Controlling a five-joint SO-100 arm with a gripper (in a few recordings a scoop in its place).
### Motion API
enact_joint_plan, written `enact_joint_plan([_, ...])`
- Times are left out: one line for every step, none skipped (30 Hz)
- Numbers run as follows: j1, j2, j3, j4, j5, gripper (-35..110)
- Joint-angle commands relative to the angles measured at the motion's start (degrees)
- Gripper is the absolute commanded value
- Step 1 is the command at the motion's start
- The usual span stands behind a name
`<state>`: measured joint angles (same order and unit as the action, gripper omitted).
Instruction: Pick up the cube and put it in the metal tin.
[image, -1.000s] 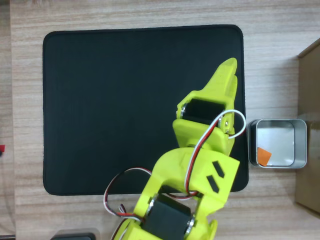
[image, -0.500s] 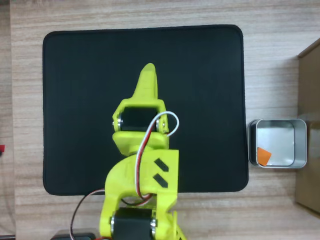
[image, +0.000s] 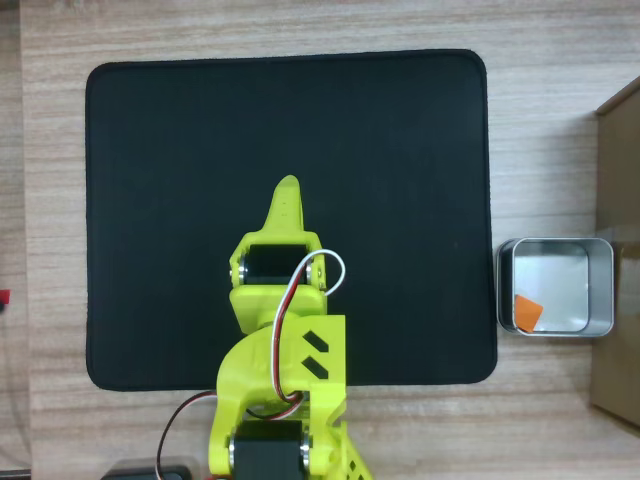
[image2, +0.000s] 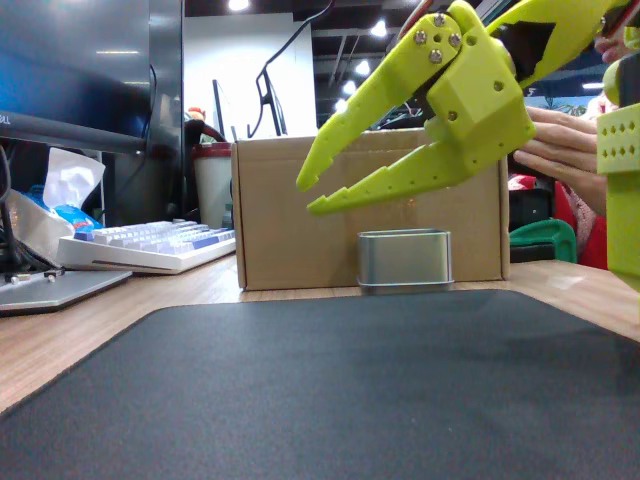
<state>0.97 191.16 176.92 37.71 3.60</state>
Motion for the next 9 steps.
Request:
enact_joint_plan([1.7, 1.5, 0.7, 1.8, 0.4, 0])
enact_joint_plan([2.4, 1.6, 0.7, 2.0, 0.1, 0])
enact_joint_plan([2.4, 1.6, 0.7, 4.0, -0.1, 0])
enact_joint_plan([2.1, 1.6, 0.7, 6.2, -0.4, 0])
enact_joint_plan([2.2, 1.6, 0.7, 7.6, -0.7, 0])
enact_joint_plan([2.1, 1.6, 0.7, 9.4, -2.2, 0])
enact_joint_plan([2.6, 1.6, 0.7, 9.8, -2.8, 0])
enact_joint_plan([3.3, 1.6, 0.7, 9.8, -3.4, 0])
enact_joint_plan([3.7, 1.6, 0.7, 9.7, -3.9, 0])
